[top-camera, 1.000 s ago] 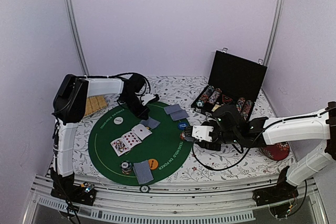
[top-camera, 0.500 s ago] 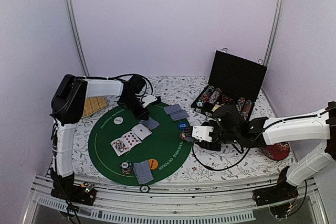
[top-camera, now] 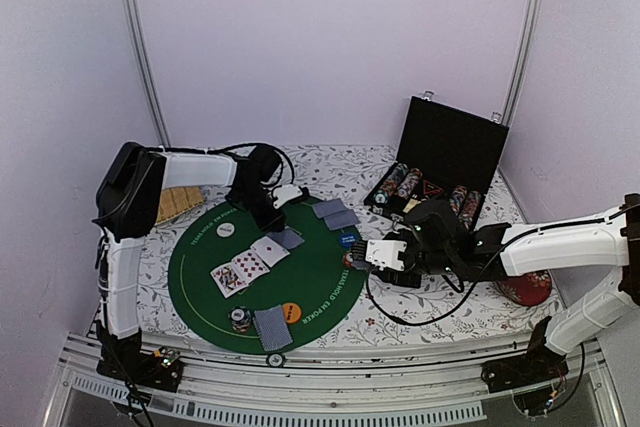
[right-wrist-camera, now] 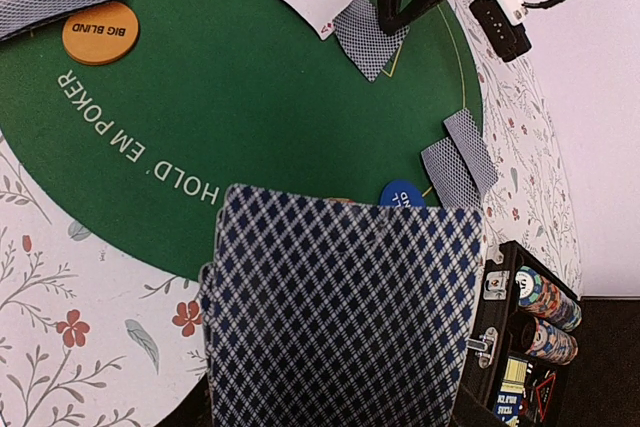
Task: Distribute texas hold em gaming equipment
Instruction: Place the poker card in the community card area.
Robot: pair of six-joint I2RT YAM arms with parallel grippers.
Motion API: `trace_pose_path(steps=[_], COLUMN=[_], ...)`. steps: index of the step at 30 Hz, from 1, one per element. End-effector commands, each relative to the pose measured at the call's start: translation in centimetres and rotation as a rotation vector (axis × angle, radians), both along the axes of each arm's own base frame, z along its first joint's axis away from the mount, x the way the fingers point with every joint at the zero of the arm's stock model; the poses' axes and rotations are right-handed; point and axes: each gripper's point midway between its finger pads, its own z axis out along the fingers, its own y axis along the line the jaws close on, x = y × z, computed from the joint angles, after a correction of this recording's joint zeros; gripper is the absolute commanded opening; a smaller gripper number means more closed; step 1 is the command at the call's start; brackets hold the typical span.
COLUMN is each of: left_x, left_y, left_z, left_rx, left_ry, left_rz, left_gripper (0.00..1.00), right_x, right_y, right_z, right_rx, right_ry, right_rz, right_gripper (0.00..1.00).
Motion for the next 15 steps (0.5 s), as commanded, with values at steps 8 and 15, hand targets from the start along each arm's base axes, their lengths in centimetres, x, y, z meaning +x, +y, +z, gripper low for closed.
trace_pose_path(steps=[8,15], left_x=[2.1,1.9], left_y=[-0.2,-2.2], left_z=[5.0,15.2], left_rx=[-0.03,-0.319], left_ry=[-0.157,-0.291], left_rz=[0.085,0.177], left_gripper=[0.33,0.46], right_x=[-0.1,0.0], right_y=[0.0,0.0], right_z=[0.6,0.4], right_rx=[0.026,0.023], right_ry=[0.004,0.003], right_rz=[-0.002,-0.007], right_gripper=[0.5,0.5])
